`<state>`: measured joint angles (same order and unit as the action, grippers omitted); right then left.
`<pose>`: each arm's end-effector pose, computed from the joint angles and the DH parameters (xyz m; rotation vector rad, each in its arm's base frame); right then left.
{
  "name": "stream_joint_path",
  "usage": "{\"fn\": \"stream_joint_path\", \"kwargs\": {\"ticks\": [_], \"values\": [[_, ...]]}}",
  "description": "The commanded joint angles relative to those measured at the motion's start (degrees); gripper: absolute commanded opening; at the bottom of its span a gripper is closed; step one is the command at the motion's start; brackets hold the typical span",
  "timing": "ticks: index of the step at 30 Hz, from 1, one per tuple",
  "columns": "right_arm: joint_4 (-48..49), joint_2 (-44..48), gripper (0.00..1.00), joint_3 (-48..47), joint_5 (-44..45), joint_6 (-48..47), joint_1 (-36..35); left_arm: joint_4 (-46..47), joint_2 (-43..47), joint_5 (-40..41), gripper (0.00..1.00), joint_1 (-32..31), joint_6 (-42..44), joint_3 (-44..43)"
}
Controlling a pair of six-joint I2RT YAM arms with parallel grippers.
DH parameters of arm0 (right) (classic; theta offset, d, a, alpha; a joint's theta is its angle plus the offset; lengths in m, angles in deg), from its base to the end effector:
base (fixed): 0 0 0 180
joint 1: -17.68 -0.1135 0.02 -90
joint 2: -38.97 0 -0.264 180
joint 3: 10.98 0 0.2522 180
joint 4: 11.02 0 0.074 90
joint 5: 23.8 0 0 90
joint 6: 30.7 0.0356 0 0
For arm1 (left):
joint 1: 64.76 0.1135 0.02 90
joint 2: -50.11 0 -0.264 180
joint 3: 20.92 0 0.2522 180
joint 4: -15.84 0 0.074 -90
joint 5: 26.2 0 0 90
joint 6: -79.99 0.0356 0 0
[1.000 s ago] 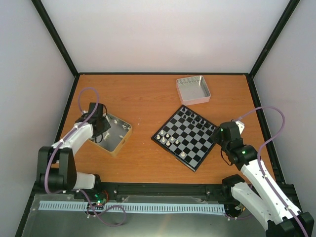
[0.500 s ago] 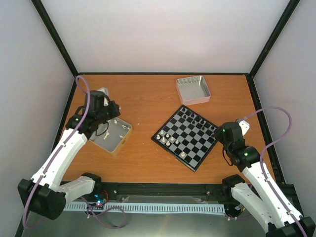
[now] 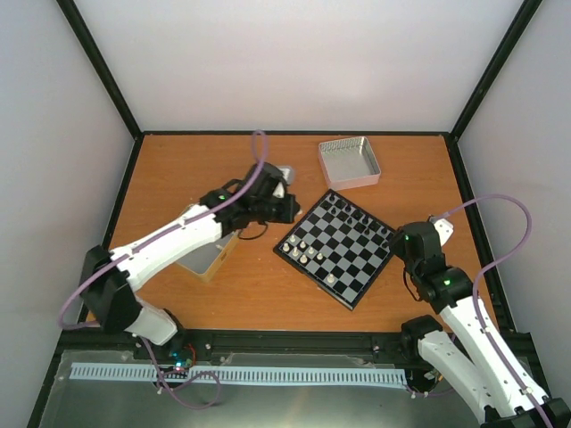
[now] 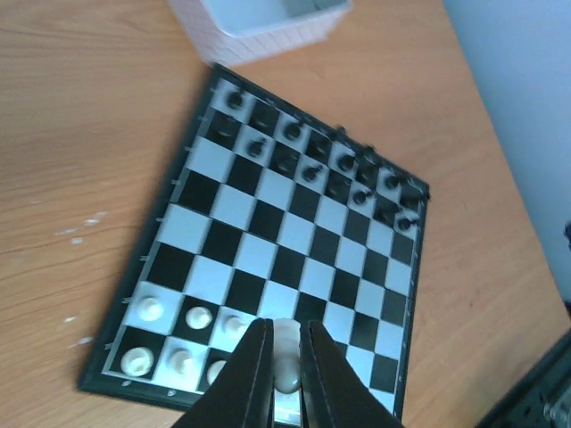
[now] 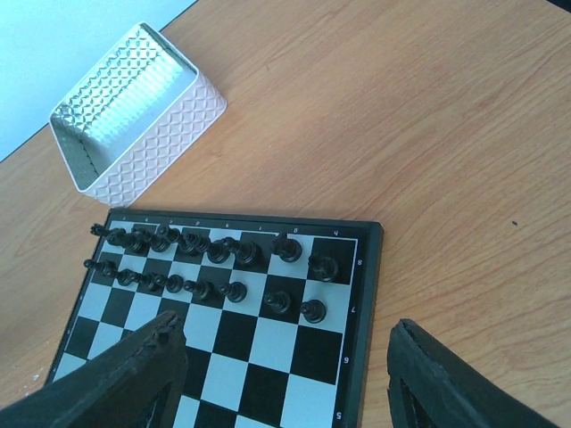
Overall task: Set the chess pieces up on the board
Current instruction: Place the chess piece on the chessboard.
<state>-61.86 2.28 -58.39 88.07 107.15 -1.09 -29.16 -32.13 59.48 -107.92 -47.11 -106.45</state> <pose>0.1349 0.0318 0.2492 0.7473 2.0901 0.2076 0.2300 -0.2194 0.3167 0.1696 2.4266 -0.7728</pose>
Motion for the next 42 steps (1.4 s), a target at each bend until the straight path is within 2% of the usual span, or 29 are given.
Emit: {"fn": "stream_joint_path", "kwargs": {"ticks": [1,9,16,21,26,42], "values": [[-0.58,1.14,0.62,0.36,0.10,1.03,-0.22,0.01,-6.95,-2.33,0.05,-5.96,5.14,-6.80],[-1.66,2.67,0.62,1.85,0.90,1.22,-0.22,-10.61,-21.68,-0.44,0.06,-14.40,8.84,-19.70],[-1.47,2.69,0.62,2.68,0.77,1.73,-0.21,-16.33,-29.53,0.13,0.08,-17.90,10.45,-24.49],[-1.42,2.61,0.62,2.93,1.07,1.66,-0.20,-18.49,-32.67,2.44,0.07,-18.28,10.11,-24.97],[-1.06,2.68,0.62,3.62,1.18,1.81,-0.22,-15.76,-34.16,2.36,0.05,-18.28,10.44,-22.32],[-1.94,3.57,0.62,2.97,1.04,1.82,-0.20,-15.71,-39.74,6.36,0.05,-18.28,11.14,-23.86]]}}
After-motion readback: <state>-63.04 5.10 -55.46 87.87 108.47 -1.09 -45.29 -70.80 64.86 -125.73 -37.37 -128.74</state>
